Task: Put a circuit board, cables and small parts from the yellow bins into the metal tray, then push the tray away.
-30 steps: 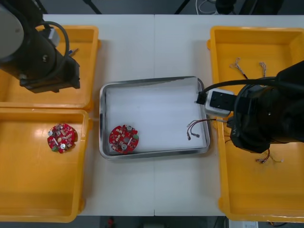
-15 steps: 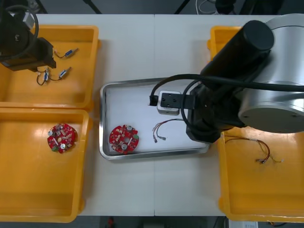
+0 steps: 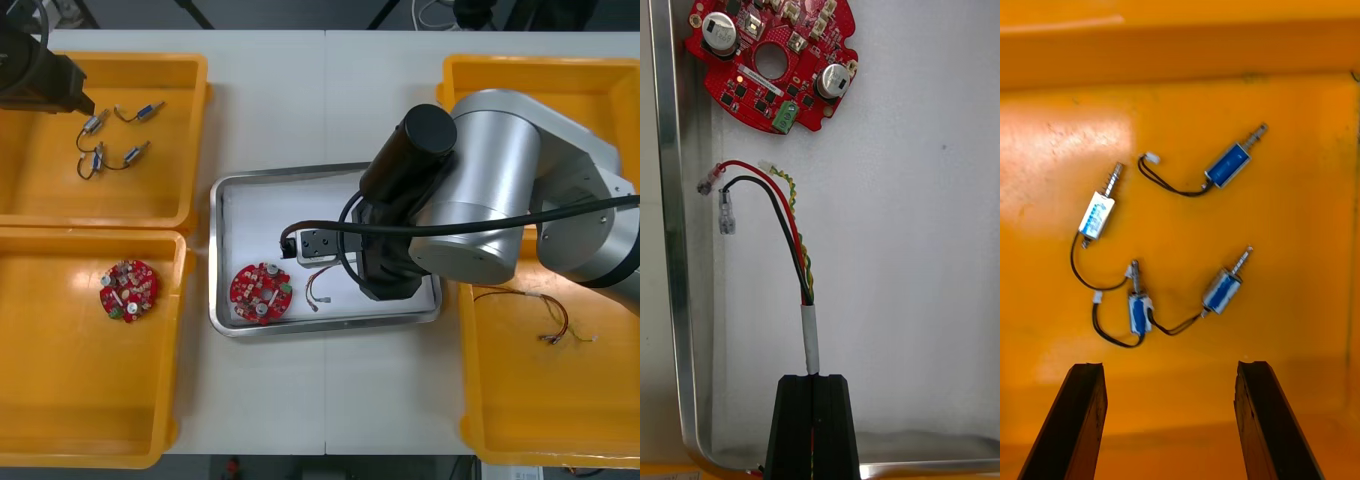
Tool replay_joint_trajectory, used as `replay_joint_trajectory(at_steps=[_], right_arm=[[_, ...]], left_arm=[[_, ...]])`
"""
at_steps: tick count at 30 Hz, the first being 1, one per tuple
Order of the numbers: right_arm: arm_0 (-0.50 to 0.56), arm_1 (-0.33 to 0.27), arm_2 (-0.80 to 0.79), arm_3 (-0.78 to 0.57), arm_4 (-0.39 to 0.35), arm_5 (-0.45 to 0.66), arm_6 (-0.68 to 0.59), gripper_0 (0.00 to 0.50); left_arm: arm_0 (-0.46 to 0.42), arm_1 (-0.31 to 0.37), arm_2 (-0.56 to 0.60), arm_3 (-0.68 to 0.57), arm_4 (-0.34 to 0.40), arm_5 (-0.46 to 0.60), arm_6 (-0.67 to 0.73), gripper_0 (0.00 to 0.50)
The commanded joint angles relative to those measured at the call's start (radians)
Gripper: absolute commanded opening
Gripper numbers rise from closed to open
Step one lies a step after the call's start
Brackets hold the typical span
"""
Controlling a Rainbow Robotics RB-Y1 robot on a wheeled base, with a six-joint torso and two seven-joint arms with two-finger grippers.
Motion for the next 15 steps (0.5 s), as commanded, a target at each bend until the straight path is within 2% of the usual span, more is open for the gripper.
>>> replay_joint_trajectory(at_steps=[1,5,9,15], right_arm=[[-0.035,0.03,0.064,0.069,0.026,-0.078,0.051,0.0],[-0.035,0.041,0.115,0.152,0.029,-0.161,0.059,0.0],[-0.03,0.064,0.126,0.195,0.03,-0.185,0.068,0.0],[-0.012,0.09,0.126,0.226,0.085,-0.207,0.097,0.0]], left_arm=[[-0.09,0.01,-0.037,0.078,-0.004,-0.105,-0.081,0.5],[-0.101,-0.009,-0.053,0.149,-0.002,-0.195,-0.154,0.5],[-0.102,-0.021,-0.053,0.2,-0.002,-0.252,-0.226,0.5],[-0.101,-0.053,-0.053,0.284,-0.002,-0.352,-0.318,0.5]])
